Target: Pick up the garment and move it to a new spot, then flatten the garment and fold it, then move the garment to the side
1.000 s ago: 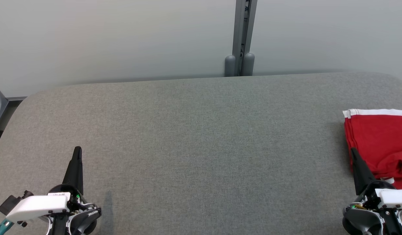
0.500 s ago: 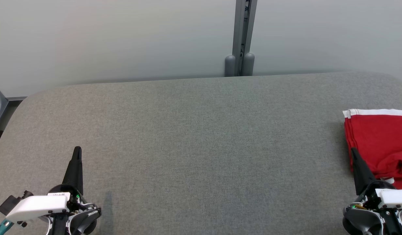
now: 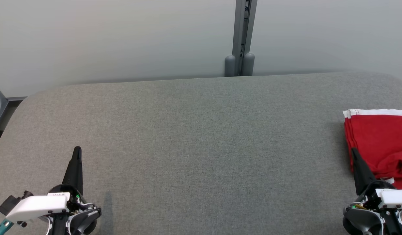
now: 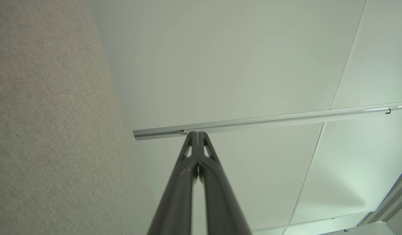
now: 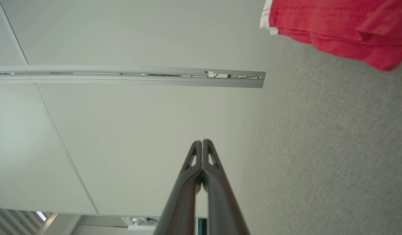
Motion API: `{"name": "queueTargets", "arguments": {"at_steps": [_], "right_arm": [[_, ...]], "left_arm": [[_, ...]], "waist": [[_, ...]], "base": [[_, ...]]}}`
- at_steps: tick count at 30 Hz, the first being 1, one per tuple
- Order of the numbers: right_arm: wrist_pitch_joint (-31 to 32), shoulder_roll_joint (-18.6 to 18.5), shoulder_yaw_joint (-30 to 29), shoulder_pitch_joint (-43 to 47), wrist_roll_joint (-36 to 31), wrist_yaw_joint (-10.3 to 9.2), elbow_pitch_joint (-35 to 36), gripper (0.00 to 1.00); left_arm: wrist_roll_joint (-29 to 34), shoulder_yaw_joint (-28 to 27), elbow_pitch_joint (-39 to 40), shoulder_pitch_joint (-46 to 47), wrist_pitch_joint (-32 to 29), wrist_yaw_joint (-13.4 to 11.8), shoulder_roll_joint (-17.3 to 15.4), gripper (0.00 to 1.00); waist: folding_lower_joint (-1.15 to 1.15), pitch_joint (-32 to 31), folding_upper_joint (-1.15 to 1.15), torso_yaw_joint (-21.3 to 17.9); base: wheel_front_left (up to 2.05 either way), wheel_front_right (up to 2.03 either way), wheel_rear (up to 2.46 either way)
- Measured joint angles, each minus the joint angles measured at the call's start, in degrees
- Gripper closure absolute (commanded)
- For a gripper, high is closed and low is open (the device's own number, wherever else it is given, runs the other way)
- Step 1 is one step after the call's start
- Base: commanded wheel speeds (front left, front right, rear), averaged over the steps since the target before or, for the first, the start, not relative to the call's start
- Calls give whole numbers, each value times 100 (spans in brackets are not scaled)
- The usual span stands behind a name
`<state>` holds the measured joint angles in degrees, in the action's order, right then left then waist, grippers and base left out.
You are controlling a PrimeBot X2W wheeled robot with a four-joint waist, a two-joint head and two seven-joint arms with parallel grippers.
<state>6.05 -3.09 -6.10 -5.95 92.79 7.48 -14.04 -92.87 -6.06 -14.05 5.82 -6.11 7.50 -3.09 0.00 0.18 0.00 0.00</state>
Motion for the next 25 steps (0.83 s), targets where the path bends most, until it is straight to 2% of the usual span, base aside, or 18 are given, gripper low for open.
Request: {"name": "queueTargets", "arguments": {"at_steps": [25], "right_arm": [[9,9,-13,0,-8,0,-1,100]], "left_arm": [[7,-19,0,0,-18,0,10,100]], "waist": [[0,0,0,0]], "base": [[0,0,0]]}}
